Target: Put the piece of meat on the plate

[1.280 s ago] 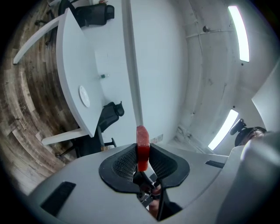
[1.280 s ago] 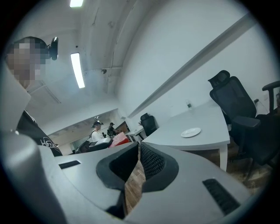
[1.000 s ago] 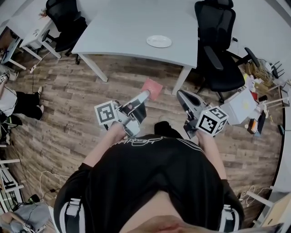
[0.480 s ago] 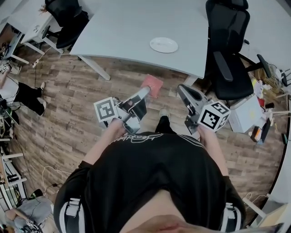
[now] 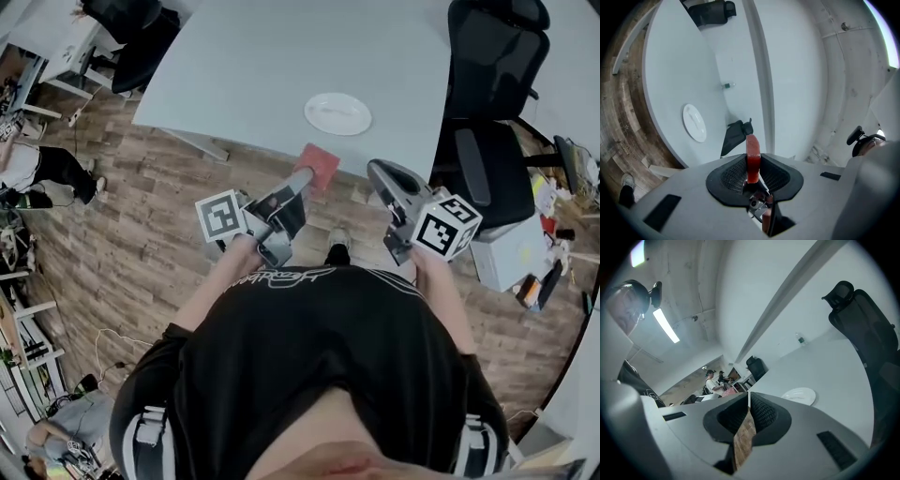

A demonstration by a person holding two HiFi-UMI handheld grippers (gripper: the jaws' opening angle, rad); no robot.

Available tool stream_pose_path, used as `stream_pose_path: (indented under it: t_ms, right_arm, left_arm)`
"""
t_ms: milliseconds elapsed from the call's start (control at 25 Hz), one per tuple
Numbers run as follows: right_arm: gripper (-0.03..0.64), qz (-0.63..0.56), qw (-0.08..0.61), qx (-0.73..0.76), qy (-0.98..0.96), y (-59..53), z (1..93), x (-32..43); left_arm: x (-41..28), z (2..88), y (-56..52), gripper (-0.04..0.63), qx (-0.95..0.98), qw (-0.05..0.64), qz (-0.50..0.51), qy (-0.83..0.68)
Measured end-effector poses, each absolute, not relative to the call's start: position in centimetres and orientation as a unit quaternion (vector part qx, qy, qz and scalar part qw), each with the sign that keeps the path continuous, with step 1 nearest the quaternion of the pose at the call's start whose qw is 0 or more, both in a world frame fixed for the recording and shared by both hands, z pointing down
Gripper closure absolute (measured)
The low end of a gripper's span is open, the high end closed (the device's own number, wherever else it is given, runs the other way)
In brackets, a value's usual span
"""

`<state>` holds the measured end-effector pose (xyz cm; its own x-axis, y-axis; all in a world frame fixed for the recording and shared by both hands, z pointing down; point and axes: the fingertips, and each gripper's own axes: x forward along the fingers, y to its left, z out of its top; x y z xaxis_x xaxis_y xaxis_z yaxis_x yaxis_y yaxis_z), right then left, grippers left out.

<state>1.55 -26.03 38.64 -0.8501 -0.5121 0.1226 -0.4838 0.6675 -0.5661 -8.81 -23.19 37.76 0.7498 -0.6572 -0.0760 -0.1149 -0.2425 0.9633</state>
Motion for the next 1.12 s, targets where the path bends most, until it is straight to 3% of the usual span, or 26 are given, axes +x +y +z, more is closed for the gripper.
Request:
stream_pose_path:
  t_ms: [360,1120]
  right_arm:
    - [0.598,-0.324,0.018,-0.258,0.91,-36.2,40.6,3.0]
    - [0.598,-0.363,-0.022,-0.279,0.889,-39.6,45.5,2.2]
  left_arm:
    - [-6.4,40.3,-33.8,0.511,0.735,0.575,-0.228,-0.278]
    - [-6.7,46.8,-39.2,0.511,0.736,0.587,-0.144,-0.306]
